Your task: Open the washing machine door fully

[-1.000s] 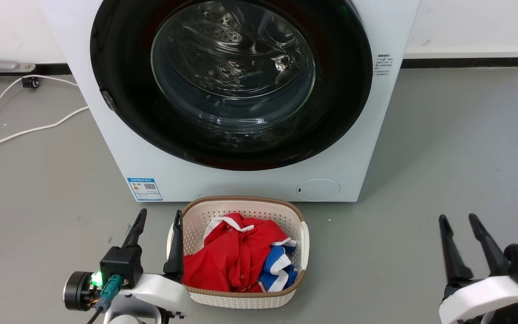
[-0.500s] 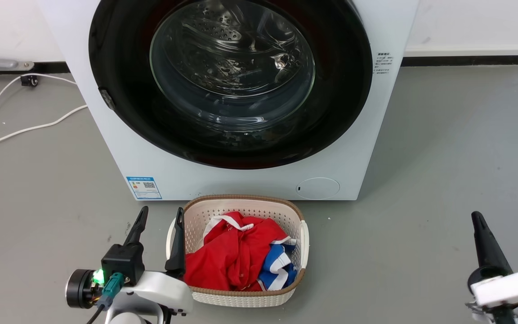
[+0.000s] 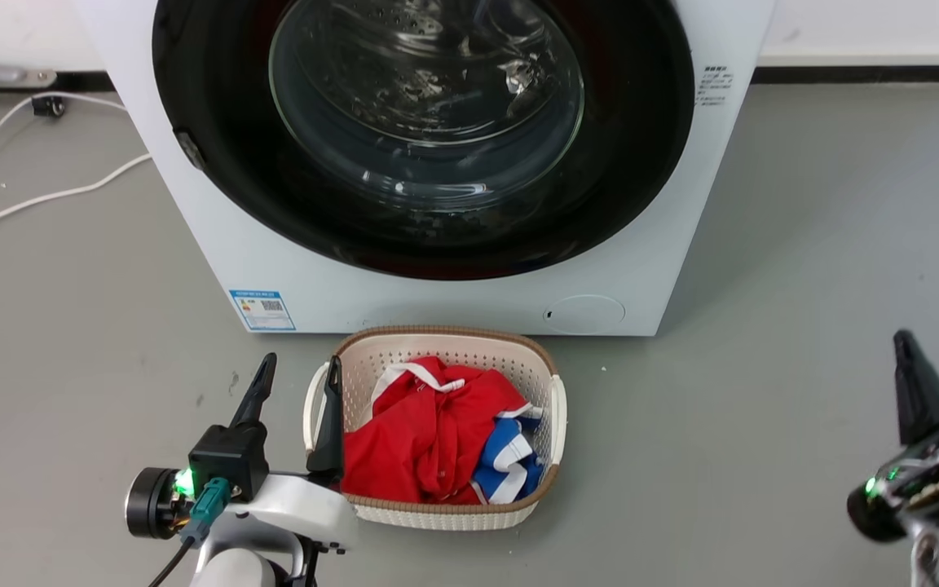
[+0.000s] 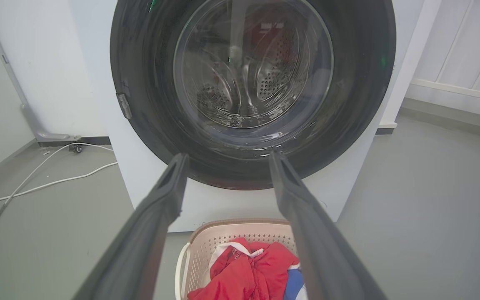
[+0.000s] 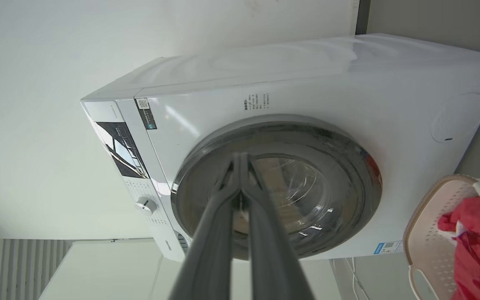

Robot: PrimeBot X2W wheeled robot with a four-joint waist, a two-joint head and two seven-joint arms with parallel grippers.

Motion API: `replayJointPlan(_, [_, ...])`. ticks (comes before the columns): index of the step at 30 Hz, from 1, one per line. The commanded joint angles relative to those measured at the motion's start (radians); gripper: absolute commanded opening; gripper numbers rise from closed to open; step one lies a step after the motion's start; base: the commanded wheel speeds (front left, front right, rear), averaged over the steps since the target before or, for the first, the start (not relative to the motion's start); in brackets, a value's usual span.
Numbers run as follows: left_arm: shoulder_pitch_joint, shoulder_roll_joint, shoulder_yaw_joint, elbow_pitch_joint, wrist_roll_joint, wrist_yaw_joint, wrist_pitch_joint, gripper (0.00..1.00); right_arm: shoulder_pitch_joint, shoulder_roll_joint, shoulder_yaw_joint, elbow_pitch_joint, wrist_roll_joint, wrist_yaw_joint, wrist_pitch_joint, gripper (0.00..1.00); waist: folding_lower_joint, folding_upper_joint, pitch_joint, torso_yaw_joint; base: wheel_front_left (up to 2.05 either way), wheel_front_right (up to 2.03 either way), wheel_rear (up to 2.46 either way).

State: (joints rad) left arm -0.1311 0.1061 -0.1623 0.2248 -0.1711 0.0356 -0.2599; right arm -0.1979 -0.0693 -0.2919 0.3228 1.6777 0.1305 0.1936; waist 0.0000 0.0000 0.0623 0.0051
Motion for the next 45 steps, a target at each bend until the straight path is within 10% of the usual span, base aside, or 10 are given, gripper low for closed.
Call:
replayJointPlan(1, [-0.018, -0.001, -0.003, -0.005, 0.004, 0.0, -0.006, 1.0, -0.048, -0.025, -0.005, 0.028, 0.034, 0.0, 0.019, 0.0, 0.0, 0.0, 0.017, 0.003, 0.0, 0.0, 0.0])
replayJointPlan(27, [-0.171, -0.042, -0.058, -0.117, 0.023, 0.01, -0.005, 1.0, -0.842, -0.362, 0.355, 0.563, 0.111, 0.0, 0.221, 0.0, 0.0, 0.0, 0.287, 0.097, 0.0, 0.0, 0.0])
replayJointPlan(45, [-0.238, -0.055, -0.105, -0.155, 0.012, 0.033, -0.006, 1.0, -1.276, -0.362, 0.56, 0.815, -0.013, 0.0, 0.34, 0.0, 0.0, 0.0, 0.414, 0.141, 0.0, 0.0, 0.0])
